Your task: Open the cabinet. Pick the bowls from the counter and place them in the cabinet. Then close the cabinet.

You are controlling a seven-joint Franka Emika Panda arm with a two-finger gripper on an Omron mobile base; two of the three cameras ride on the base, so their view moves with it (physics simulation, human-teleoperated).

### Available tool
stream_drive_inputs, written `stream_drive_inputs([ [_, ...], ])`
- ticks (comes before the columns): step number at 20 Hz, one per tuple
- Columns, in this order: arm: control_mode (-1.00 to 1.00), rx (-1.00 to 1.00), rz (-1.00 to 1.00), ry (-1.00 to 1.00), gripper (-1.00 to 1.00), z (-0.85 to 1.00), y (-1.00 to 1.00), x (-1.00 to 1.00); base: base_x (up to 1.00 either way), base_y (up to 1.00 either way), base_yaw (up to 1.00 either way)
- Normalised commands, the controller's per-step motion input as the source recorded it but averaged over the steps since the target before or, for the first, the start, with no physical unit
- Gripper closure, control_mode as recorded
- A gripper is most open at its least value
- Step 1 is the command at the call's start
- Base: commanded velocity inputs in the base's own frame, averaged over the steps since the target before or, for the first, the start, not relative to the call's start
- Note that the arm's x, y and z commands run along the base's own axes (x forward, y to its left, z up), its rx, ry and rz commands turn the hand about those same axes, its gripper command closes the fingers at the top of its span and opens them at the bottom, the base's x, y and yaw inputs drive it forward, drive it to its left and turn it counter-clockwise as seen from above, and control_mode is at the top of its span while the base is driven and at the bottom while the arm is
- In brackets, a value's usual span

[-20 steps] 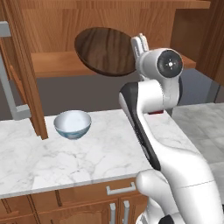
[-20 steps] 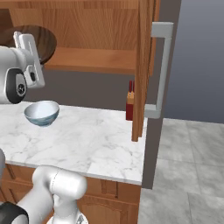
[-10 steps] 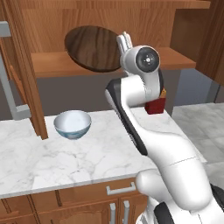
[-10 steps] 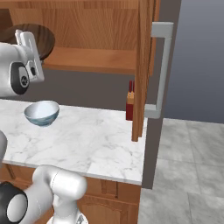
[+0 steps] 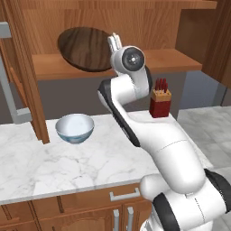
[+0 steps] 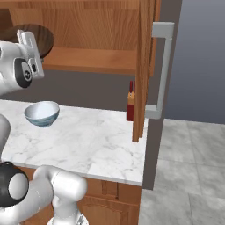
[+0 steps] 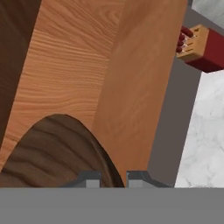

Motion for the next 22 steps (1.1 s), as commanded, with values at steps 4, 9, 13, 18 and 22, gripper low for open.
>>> stream_drive_inputs([
  [4, -1.00, -0.03, 0.00, 0.00, 1.00, -0.14, 0.25, 0.40, 0.00, 0.00, 0.00],
  [9, -1.00, -0.02, 0.00, 0.00, 1.00, -0.15, 0.25, 0.44, 0.00, 0.00, 0.00],
  [13, -1.00, -0.01, 0.00, 0.00, 1.00, -0.14, 0.23, 0.45, 0.00, 0.00, 0.00],
  [18, -1.00, -0.01, 0.00, 0.00, 1.00, -0.13, 0.22, 0.43, 0.00, 0.00, 0.00],
  [22, -1.00, 0.00, 0.00, 0.00, 1.00, -0.12, 0.22, 0.40, 0.00, 0.00, 0.00],
])
